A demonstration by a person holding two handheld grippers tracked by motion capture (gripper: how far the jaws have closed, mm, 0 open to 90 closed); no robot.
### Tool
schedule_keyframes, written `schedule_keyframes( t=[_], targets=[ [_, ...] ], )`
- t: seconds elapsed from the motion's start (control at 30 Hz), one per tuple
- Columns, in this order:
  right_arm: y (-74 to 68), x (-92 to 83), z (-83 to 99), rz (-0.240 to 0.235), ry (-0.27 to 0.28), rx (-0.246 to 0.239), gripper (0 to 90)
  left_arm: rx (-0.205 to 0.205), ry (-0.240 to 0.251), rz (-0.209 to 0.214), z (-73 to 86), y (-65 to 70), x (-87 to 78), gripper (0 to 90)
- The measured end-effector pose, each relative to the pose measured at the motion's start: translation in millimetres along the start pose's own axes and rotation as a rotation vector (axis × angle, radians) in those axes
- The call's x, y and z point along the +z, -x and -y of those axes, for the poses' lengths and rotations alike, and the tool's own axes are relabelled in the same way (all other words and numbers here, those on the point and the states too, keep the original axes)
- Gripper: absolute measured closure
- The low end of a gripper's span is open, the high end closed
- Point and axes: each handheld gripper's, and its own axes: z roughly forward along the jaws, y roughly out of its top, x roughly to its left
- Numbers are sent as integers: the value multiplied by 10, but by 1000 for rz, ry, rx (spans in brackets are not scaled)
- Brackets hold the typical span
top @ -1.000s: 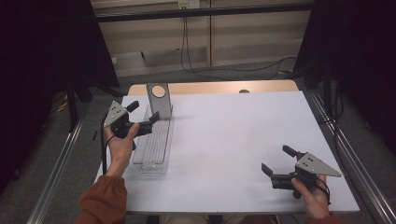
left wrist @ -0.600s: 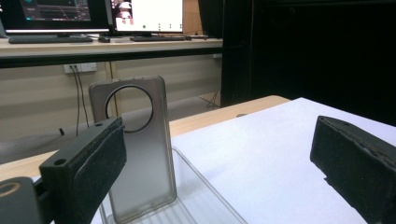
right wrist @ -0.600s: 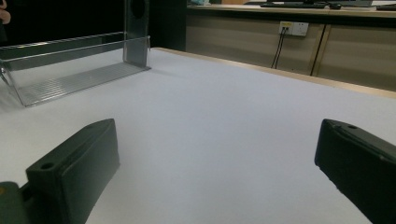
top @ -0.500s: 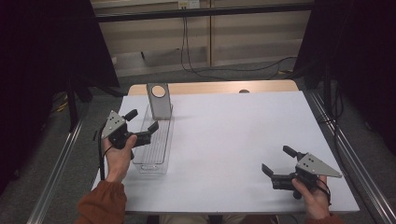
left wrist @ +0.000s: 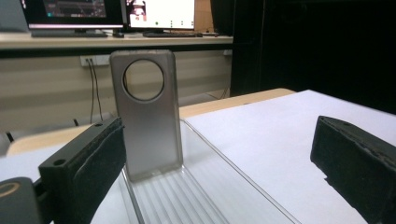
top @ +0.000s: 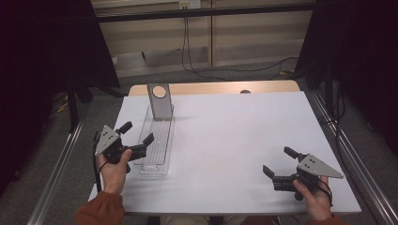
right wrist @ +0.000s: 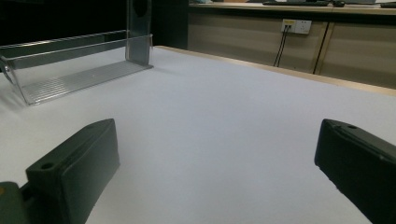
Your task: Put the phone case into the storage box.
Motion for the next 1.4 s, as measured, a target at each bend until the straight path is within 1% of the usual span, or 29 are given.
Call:
schedule_keyframes(
  t=[0.03, 0.1, 0.13, 0.17, 0.2, 0.23, 0.27, 0.3, 0.33, 0.37, 0.43, 0.53, 0.6, 0.7, 0.73, 0.77, 0.8, 0.83, 0.87, 0.93, 1.0, 1.03, 1.07, 1.13, 1.17, 1.2, 1.27, 1.33, 1.4],
  targets=[
    [3, 4, 0, -2, 1, -2, 0, 17, -9, 4, 3, 4, -31, 35],
    [-2, 3, -2, -3, 1, -1, 0, 46, -17, -10, 26, 29, -90, 34],
    [-4, 4, -2, -2, 0, -1, 0, 53, -29, -20, 50, 33, -128, 33],
    [-1, 7, -3, -1, 3, -4, 0, 45, -30, -9, 71, 30, -144, 33],
    [1, 6, -3, -2, 3, -5, 0, 47, -46, -13, 102, 18, -173, 33],
    [2, 9, -4, -1, 3, -4, 0, 59, -58, -27, 120, 25, -191, 33],
    [2, 11, -4, -2, 4, -5, 0, 89, -55, -34, 149, 25, -213, 33],
    [-2, 10, -5, -2, 1, -4, 0, 93, -56, -40, 177, 16, -247, 33],
    [-3, 9, -8, -5, 2, -5, 0, 44, -44, -33, 204, -6, -279, 33],
    [-5, 9, -9, -5, 3, -5, 0, 23, -44, -33, 220, -17, -302, 33],
    [-7, 15, -9, -6, 1, -2, 0, 38, -45, -54, 244, -9, -342, 31],
    [-11, 25, -14, -2, 11, -3, 0, 38, -53, -56, 292, -7, -410, 31],
    [-11, 26, -15, -2, 12, -1, 0, 46, -44, -54, 305, 3, -472, 31],
    [-7, 26, -15, -2, 8, -3, 0, 30, -29, -76, 326, 21, -529, 31],
    [-9, 25, -15, 2, 9, -2, 0, 15, -24, -81, 338, 32, -547, 30],
    [-10, 23, -14, 4, 10, -2, 0, 5, -25, -72, 350, 35, -561, 29],
    [-6, 19, -13, 3, 10, -5, 0, 2, -29, -84, 361, 46, -575, 28],
    [-3, 17, -12, 7, 13, -5, 0, 15, -35, -84, 365, 42, -596, 28],
    [-2, 12, -13, 12, 12, 1, 0, 14, -37, -81, 364, 41, -610, 28],
    [4, 5, -9, 16, 16, 5, 0, -1, -26, -93, 371, 42, -641, 28],
    [5, -5, -8, 13, 15, 5, 0, -19, -36, -109, 409, 43, -671, 27],
    [6, -7, -8, 12, 14, -1, 0, -38, -40, -115, 432, 46, -669, 23],
    [1, -5, -10, 16, 15, 2, 0, -34, -51, -110, 443, 40, -674, 22],
    [-4, 3, -13, 11, 18, 4, 0, -13, -53, -125, 443, 62, -689, 22],
    [-12, 3, -14, 13, 14, 1, 0, -11, -51, -114, 444, 68, -698, 22],
    [-16, 3, -11, 7, 7, -11, 0, -13, -52, -111, 446, 74, -704, 21],
    [-17, 2, -10, 5, 8, -11, 0, -22, -60, -113, 457, 94, -735, 21],
    [-13, -1, -9, 13, 10, -2, 0, -18, -74, -103, 460, 87, -751, 17],
    [-5, 1, -6, 9, 9, -1, 0, -18, -59, -110, 441, 82, -748, 17]
  ],
)
